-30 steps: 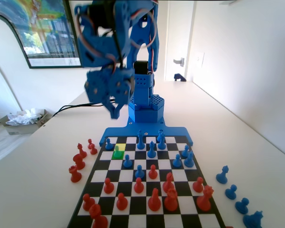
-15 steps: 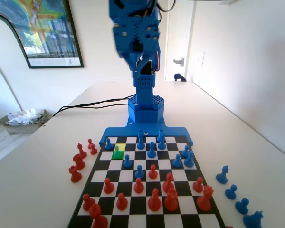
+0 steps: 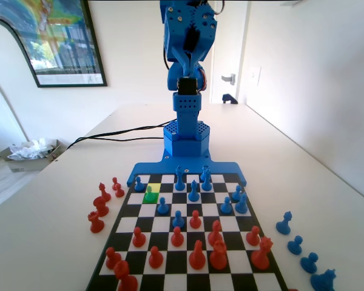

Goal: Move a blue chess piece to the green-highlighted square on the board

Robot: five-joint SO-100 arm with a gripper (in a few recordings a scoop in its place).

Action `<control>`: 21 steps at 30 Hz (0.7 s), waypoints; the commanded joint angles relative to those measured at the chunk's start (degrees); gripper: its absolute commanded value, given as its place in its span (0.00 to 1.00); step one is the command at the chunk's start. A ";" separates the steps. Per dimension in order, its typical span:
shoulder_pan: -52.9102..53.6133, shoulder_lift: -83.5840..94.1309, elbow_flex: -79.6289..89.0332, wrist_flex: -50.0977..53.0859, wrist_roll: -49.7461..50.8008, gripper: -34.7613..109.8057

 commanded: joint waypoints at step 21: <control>2.55 7.47 -0.09 -1.76 0.26 0.27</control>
